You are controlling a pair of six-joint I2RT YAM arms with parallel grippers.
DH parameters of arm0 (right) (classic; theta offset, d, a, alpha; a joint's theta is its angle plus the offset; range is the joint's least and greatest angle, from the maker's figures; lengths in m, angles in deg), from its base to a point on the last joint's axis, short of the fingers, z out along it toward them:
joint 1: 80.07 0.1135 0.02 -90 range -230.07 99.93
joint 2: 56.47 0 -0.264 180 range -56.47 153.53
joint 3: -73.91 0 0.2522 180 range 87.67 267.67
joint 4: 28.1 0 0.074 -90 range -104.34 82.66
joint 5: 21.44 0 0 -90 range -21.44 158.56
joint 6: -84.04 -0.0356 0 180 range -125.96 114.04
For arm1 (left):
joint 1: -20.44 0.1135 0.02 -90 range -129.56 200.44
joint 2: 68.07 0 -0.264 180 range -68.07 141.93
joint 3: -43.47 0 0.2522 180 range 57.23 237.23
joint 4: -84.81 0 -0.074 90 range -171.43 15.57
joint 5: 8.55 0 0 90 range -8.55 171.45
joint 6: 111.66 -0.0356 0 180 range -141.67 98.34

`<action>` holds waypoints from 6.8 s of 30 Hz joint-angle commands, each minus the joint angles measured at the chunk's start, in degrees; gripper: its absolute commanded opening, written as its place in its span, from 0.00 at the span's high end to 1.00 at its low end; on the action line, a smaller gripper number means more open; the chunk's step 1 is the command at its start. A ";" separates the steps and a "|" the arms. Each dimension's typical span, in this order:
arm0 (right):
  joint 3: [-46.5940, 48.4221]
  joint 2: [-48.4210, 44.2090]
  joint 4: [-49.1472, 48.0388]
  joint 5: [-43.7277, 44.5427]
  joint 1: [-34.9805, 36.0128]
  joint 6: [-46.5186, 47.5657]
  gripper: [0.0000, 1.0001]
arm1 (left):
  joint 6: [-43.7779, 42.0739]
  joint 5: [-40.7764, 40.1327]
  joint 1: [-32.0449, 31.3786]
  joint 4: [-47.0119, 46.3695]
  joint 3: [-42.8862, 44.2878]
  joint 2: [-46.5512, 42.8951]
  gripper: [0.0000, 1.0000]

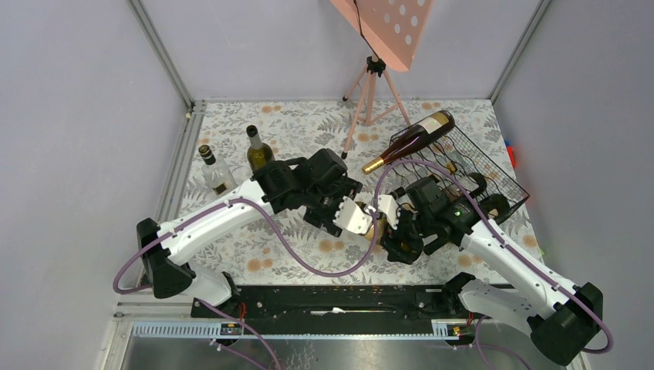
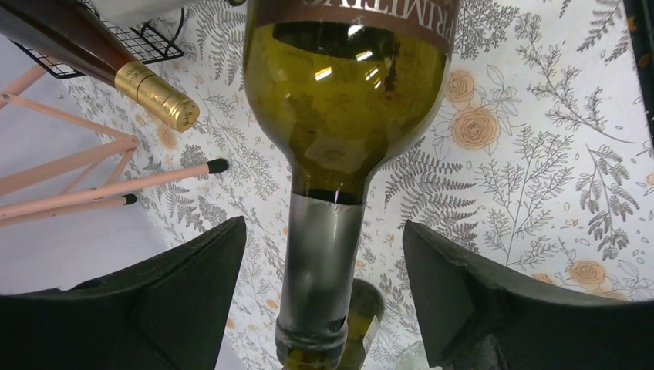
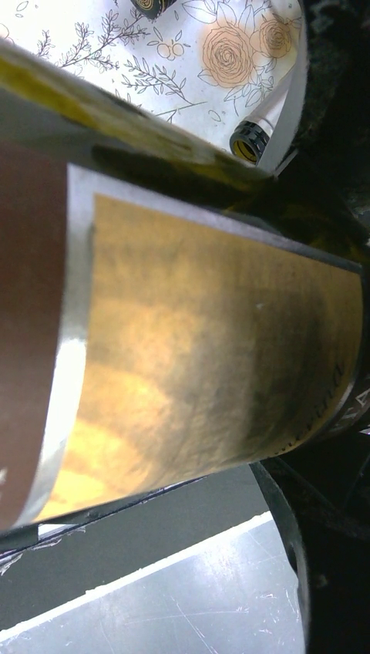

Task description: Put the wine bottle on the wine rack

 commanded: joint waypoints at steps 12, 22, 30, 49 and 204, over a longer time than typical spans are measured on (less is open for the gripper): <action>0.90 -0.72 -3.03 -2.87 0.50 1.06 1.00 | -3.06 -4.99 -1.24 -4.69 -1.39 3.27 0.33; 0.80 -1.07 -3.05 -2.91 0.49 1.22 1.00 | -2.08 -6.45 -1.69 -4.64 -1.82 4.93 0.59; 0.35 -1.84 -3.77 -1.17 0.38 0.63 0.54 | 3.09 -7.80 -2.01 -4.71 -2.48 5.25 1.00; -0.43 -9.80 -5.85 12.49 0.21 -1.10 0.00 | 8.11 -3.72 4.66 -8.64 -9.01 -4.47 1.00; 6.66 -8.75 -8.79 -12.79 -35.25 -9.05 0.00 | 59.64 -15.20 37.94 -15.20 0.98 -13.61 0.01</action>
